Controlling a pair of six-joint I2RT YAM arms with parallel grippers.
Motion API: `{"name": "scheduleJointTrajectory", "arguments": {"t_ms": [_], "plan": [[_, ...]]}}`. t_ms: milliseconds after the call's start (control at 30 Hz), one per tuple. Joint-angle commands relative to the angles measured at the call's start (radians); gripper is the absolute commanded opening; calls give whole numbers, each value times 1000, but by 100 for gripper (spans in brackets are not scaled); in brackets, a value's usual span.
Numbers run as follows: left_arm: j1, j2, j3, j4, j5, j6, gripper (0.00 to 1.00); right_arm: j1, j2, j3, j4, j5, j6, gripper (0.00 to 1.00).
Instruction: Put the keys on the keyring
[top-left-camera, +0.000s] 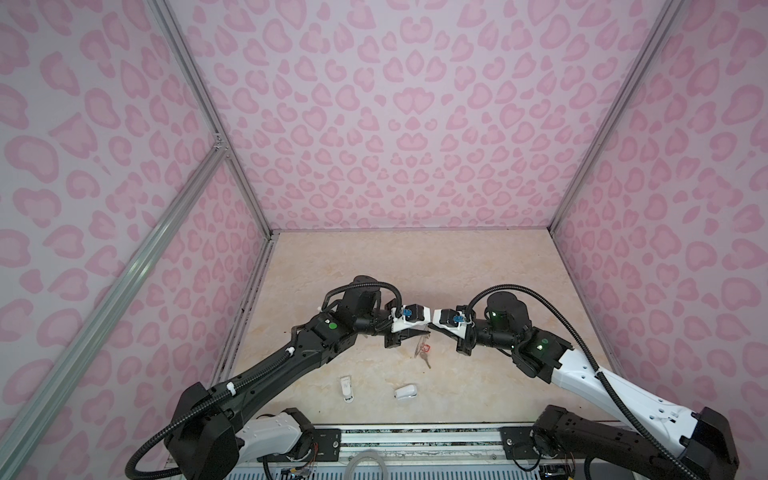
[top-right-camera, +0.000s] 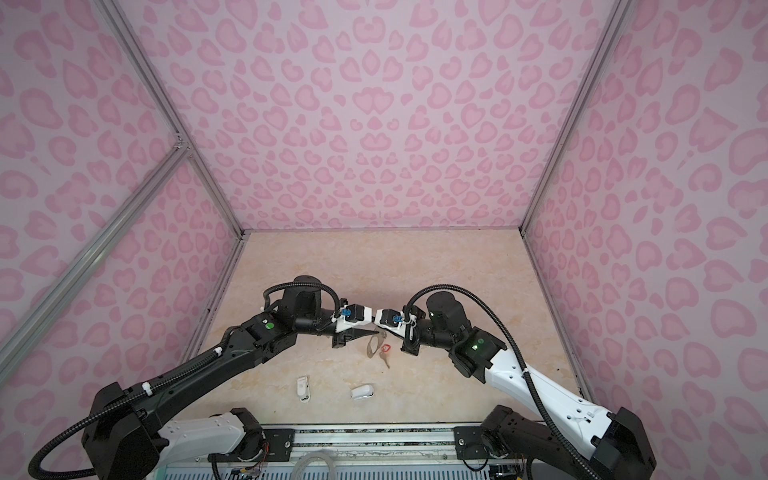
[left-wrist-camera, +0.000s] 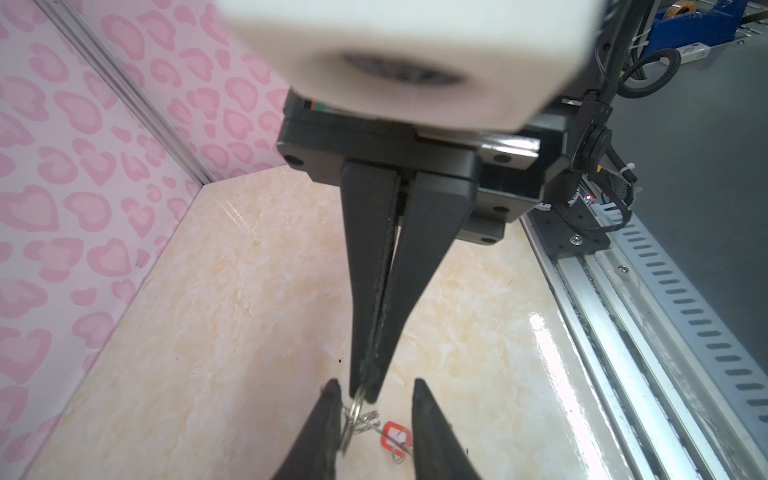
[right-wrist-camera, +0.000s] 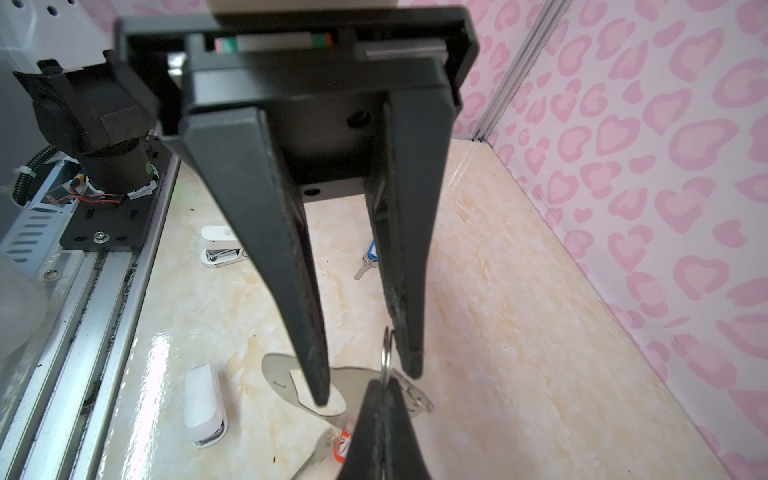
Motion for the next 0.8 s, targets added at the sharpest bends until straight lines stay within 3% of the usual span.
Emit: {"name": "scheduleJointTrajectory", "arguments": {"t_ms": [0,300,767], "plan": [[7,-20,25,-18,-33,21,35,1,9,14,24,-7,-12,0],[26,-48,65,-128,-74,122,34,-9,70,91,-75,-56,-73,0],[24,-14,79,-146,-78,158,20,-17,90,116,-78,-88,-90,0]]}}
